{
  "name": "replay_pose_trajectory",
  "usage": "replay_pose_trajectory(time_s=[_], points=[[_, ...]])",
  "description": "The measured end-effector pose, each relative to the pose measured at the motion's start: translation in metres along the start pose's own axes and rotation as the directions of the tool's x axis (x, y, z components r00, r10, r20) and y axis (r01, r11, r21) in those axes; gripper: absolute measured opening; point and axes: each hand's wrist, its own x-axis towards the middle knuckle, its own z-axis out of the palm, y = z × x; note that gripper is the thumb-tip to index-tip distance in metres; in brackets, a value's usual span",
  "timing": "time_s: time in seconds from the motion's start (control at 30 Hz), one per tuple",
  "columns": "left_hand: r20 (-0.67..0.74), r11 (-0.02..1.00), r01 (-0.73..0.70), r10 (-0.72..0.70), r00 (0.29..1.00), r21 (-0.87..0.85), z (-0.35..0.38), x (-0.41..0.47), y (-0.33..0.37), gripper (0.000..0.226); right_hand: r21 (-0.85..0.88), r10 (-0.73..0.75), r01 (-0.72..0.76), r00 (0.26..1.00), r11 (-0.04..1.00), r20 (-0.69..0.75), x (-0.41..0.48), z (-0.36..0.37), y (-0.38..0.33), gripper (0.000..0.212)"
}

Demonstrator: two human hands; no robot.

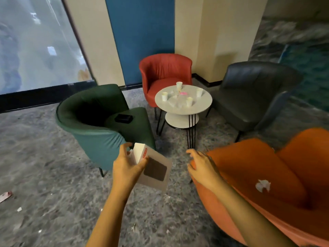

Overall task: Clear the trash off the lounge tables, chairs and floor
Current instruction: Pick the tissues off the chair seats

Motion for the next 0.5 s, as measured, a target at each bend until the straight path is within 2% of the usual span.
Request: replay_pose_trajectory(time_s=[0.27,0.5], points=[[0.22,0.994,-0.097,0.104,0.97,-0.04,0.13,0.2,0.007,0.057,0.055,0.132,-0.131,0.991,0.99,-0.003,0.198,0.046,0.071,0.041],[0.4,0.973,-0.223,0.226,0.888,-0.053,0.232,0.346,0.062,0.058,0.098,0.308,-0.298,0.945,0.95,-0.108,0.336,0.02,0.143,0.036]])
